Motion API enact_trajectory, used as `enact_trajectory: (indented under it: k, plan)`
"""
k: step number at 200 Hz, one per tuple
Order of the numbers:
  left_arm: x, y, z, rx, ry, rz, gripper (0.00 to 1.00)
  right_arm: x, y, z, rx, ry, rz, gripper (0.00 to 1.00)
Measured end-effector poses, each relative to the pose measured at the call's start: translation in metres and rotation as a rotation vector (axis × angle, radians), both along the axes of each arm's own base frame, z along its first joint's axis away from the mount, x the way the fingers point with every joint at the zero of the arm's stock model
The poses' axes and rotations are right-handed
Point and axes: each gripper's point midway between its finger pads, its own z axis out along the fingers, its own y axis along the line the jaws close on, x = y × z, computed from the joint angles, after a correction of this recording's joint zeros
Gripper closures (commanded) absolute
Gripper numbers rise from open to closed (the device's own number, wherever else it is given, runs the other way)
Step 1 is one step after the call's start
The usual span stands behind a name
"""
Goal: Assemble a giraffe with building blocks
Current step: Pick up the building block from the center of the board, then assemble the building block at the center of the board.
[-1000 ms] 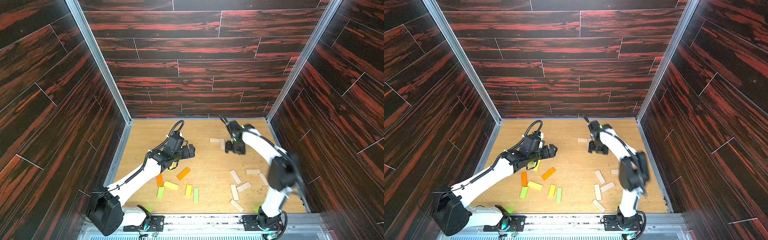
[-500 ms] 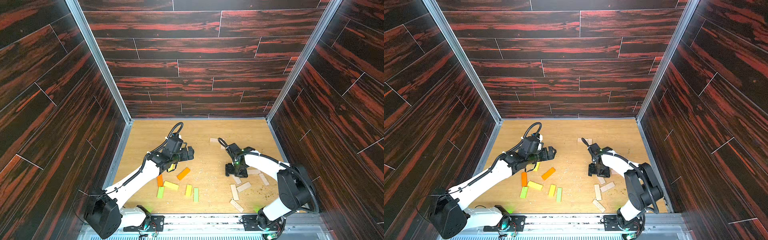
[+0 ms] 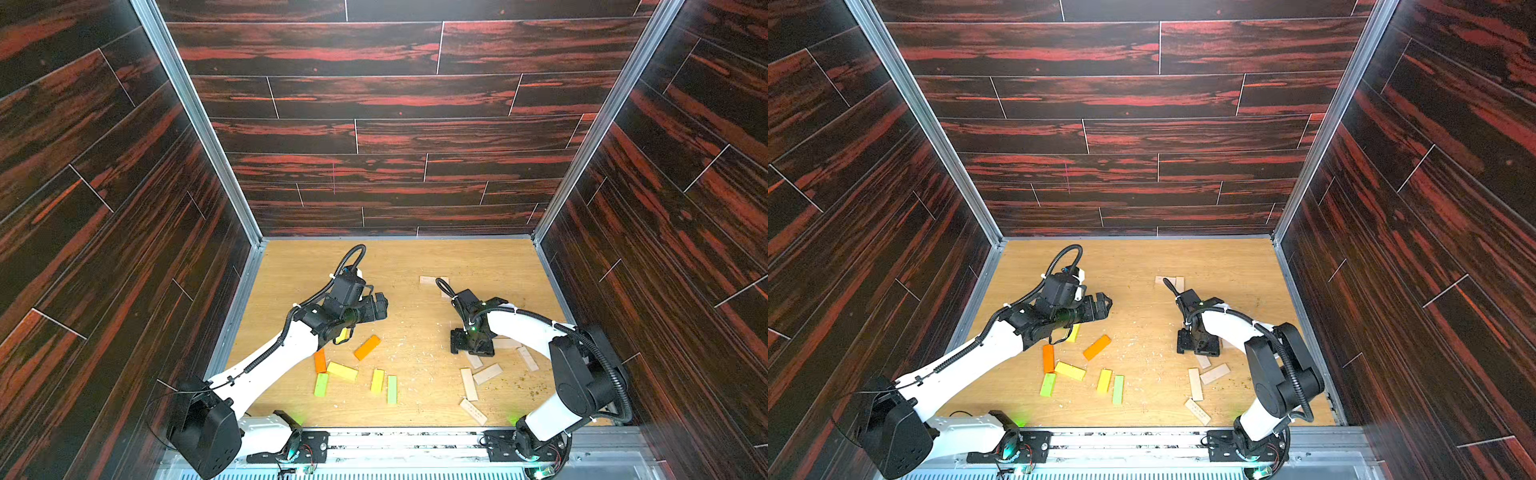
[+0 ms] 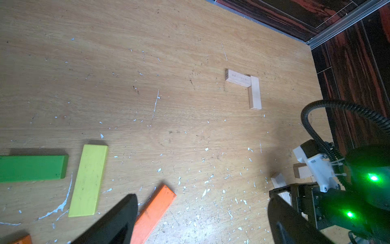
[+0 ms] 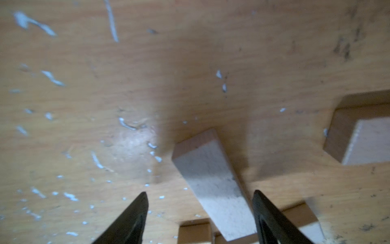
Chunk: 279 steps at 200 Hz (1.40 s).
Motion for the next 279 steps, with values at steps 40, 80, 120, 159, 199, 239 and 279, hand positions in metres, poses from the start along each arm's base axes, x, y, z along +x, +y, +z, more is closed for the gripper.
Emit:
enact_trajectory:
  k: [40,80,120,159,199,239,279]
  plan:
    - [0.0,0.0,-0.001,-0.001,0.004,0.001,0.02,-0.007,-0.004,-0.011,0.012,0.041,-0.011,0.34]
    - [0.0,-0.001,-0.001,-0.002,0.004,0.0,0.05,-0.004,0.0,-0.01,0.015,0.055,-0.006,0.71]
    - [0.0,-0.002,-0.002,-0.003,0.007,-0.003,0.05,0.029,0.017,-0.007,0.013,0.047,-0.006,0.82]
    - [0.001,-0.002,-0.003,-0.003,0.009,-0.004,0.05,0.067,0.041,0.002,0.018,0.003,-0.01,0.8]
    - [0.001,-0.002,-0.003,-0.002,0.009,-0.004,0.05,0.094,0.053,0.002,0.005,-0.012,-0.02,0.78]
    - [0.001,-0.002,-0.003,-0.002,0.009,-0.004,0.05,0.11,0.056,0.002,-0.005,-0.009,-0.03,0.76]
    - [0.001,-0.002,-0.003,-0.003,0.009,-0.004,0.05,0.126,0.054,0.004,-0.004,-0.012,-0.048,0.74]
